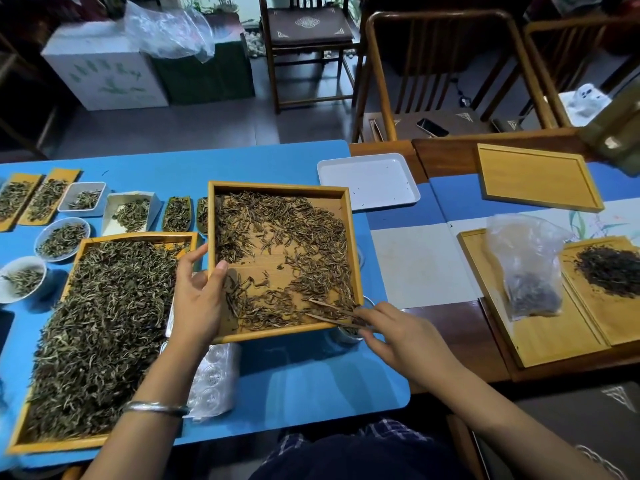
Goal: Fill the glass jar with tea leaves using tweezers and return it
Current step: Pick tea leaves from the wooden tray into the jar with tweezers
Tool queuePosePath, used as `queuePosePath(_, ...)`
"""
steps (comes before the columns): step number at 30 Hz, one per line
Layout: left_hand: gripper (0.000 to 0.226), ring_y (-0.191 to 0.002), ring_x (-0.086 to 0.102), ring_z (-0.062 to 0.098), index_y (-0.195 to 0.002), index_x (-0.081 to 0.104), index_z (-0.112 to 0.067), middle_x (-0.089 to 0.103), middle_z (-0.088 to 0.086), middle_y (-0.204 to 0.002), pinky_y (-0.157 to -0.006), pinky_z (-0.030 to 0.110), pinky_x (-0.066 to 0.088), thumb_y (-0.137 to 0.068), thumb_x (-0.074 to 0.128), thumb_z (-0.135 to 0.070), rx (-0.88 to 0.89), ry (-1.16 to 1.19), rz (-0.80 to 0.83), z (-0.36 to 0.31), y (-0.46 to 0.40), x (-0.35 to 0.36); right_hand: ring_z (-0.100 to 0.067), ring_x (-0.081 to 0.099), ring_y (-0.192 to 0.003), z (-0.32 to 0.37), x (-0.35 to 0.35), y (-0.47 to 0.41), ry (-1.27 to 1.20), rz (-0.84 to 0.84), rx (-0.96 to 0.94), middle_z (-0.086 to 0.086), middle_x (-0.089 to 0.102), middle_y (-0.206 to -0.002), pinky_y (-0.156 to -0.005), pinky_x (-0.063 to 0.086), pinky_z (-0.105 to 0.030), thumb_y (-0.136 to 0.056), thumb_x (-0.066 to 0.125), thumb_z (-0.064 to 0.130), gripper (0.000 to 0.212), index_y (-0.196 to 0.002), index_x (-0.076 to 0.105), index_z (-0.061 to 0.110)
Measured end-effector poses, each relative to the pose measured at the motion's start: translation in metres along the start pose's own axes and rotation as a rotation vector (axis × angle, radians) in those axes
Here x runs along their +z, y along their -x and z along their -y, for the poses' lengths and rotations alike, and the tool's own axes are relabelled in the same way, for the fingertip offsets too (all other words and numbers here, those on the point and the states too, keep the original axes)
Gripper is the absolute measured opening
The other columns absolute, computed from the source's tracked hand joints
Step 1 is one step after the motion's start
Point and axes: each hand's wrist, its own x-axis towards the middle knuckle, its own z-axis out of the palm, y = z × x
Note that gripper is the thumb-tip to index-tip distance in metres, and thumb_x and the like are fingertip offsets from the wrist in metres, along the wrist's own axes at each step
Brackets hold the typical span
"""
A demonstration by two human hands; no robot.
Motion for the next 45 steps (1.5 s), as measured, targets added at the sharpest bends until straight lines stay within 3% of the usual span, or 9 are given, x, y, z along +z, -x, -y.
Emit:
queuePosePath(5, 0.028, -0.079, 0.054, 0.028, -0.11, 0.051, -0.051, 0.059, 0.016, -0.091, -0.074, 0.047, 0.046, -0.095, 0.058, -0.029, -0.004, 0.002, 0.005, -0.002, 0.003, 0.0, -0.022, 0.066, -0.082, -0.013, -0.002, 0.011, -0.01, 0.017, 0.078, 0.002, 0.063, -0.1, -0.055, 0.053, -0.037, -0.092, 0.058, 0.03, 0.031, -0.122, 0.061, 0.024)
queuePosePath(11, 0.027, -0.077, 0.055, 0.025, -0.116, 0.05, -0.046, 0.059, 0.014, -0.087, -0.072, 0.044, 0.046, -0.095, 0.059, -0.032, 0.003, -0.011, 0.002, 0.0, 0.0, 0.0, -0.02, 0.065, -0.089, -0.024, -0.01, 0.016, 0.0, 0.048, 0.109, 0.002, 0.063, -0.1, -0.06, 0.053, -0.038, -0.093, 0.057, 0.031, 0.03, -0.122, 0.061, 0.023)
queuePosePath(18, 0.031, -0.076, 0.064, 0.026, -0.121, 0.05, -0.041, 0.07, 0.005, -0.083, -0.08, 0.057, 0.052, -0.094, 0.06, -0.029, 0.01, -0.032, -0.016, 0.002, -0.001, -0.001, -0.018, 0.065, -0.094, -0.033, -0.014, 0.028, -0.021, 0.084, 0.143, 0.004, 0.062, -0.11, -0.069, 0.054, -0.038, -0.093, 0.055, 0.033, 0.033, -0.126, 0.058, 0.026)
queuePosePath(23, 0.029, -0.08, 0.064, 0.029, -0.117, 0.05, -0.044, 0.07, 0.01, -0.088, -0.083, 0.063, 0.05, -0.094, 0.06, -0.029, -0.007, -0.014, -0.02, 0.0, 0.0, 0.001, -0.021, 0.066, -0.084, -0.034, -0.016, 0.036, -0.006, 0.063, 0.156, 0.004, 0.064, -0.104, -0.059, 0.054, -0.041, -0.09, 0.062, 0.029, 0.031, -0.121, 0.062, 0.025)
queuePosePath(27, 0.031, -0.079, 0.065, 0.028, -0.121, 0.049, -0.041, 0.071, 0.005, -0.085, -0.082, 0.063, 0.05, -0.094, 0.06, -0.03, -0.007, -0.028, -0.028, -0.002, 0.001, 0.002, -0.016, 0.068, -0.072, -0.032, -0.02, 0.041, 0.012, -0.07, 0.142, 0.005, 0.067, -0.088, -0.045, 0.053, -0.03, -0.076, 0.077, 0.017, 0.031, -0.106, 0.069, 0.019)
queuePosePath(33, 0.033, -0.081, 0.066, 0.027, -0.124, 0.049, -0.038, 0.072, 0.003, -0.086, -0.084, 0.063, 0.051, -0.094, 0.06, -0.029, -0.022, -0.013, -0.034, -0.001, 0.003, 0.002, -0.021, 0.067, -0.073, -0.02, -0.012, 0.022, -0.023, -0.202, 0.191, 0.001, 0.065, -0.086, -0.048, 0.053, -0.036, -0.083, 0.071, 0.018, 0.025, -0.108, 0.067, 0.017)
queuePosePath(37, 0.033, -0.078, 0.066, 0.024, -0.124, 0.049, -0.038, 0.072, -0.001, -0.081, -0.082, 0.061, 0.051, -0.094, 0.06, -0.03, -0.023, -0.015, -0.037, -0.003, 0.004, 0.002, -0.026, 0.066, -0.074, -0.01, 0.0, -0.004, -0.007, -0.195, 0.26, -0.002, 0.064, -0.093, -0.054, 0.051, -0.038, -0.091, 0.061, 0.026, 0.028, -0.118, 0.063, 0.018)
queuePosePath(41, 0.033, -0.079, 0.063, 0.029, -0.124, 0.048, -0.039, 0.07, 0.005, -0.085, -0.081, 0.066, 0.05, -0.094, 0.06, -0.03, -0.025, -0.012, -0.035, -0.006, 0.005, 0.003, -0.03, 0.065, -0.066, -0.01, 0.008, -0.008, 0.049, -0.222, 0.255, -0.006, 0.063, -0.09, -0.046, 0.05, -0.038, -0.09, 0.063, 0.023, 0.029, -0.118, 0.064, 0.015)
queuePosePath(45, 0.034, -0.078, 0.063, 0.028, -0.126, 0.048, -0.038, 0.07, 0.002, -0.084, -0.084, 0.061, 0.05, -0.094, 0.059, -0.03, -0.013, -0.03, -0.039, -0.006, 0.006, 0.004, -0.027, 0.062, -0.057, -0.011, 0.015, 0.002, 0.104, -0.263, 0.211, -0.004, 0.062, -0.081, -0.038, 0.046, -0.034, -0.085, 0.07, 0.021, 0.028, -0.111, 0.066, 0.013)
